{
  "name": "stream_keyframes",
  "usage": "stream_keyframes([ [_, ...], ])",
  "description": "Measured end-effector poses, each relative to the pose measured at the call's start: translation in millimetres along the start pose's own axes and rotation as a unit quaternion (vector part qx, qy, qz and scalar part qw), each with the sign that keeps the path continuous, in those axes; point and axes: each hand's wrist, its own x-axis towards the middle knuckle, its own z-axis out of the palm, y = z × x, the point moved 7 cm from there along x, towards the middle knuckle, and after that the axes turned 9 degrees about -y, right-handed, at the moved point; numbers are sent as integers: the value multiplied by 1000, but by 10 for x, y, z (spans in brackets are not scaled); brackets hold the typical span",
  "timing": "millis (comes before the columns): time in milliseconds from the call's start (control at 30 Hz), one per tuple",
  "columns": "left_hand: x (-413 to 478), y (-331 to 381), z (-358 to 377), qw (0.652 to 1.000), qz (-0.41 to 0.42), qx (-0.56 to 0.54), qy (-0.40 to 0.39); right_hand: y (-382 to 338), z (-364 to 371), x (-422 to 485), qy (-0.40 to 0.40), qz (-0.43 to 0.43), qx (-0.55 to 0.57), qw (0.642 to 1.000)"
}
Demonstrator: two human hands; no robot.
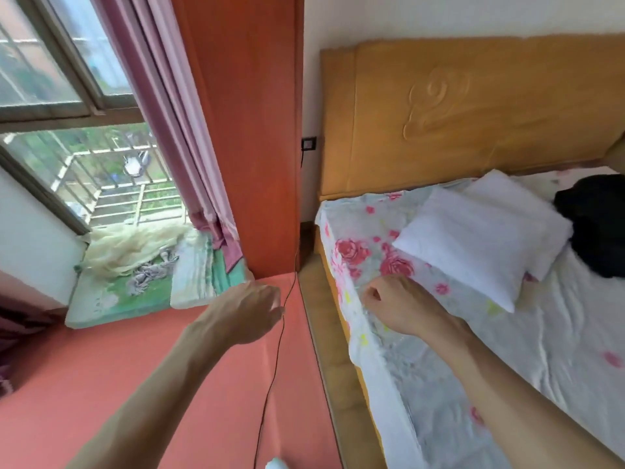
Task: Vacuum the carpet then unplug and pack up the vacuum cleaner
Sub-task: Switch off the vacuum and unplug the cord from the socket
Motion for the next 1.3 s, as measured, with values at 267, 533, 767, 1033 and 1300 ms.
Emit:
stream_keyframes([
  [267,1207,18,-678,998,35,46,-32,345,-484,937,12,31,15,999],
  [533,2487,-117,-1221,996,-10,40,-73,633,-1030,2482,-2,-10,-17,1000],
  [767,3378,-424,-1708,998,-43,9,-49,618,-1465,3615,-25,-51,-29,998],
  [1033,4428,-725,-1800,992,-11,64,-112,672,-1700,4706,-40,-30,-65,997],
  [1300,5316,-768,-1838,986,11,36,-160,477,-2018,5731,-72,-31,2,997],
])
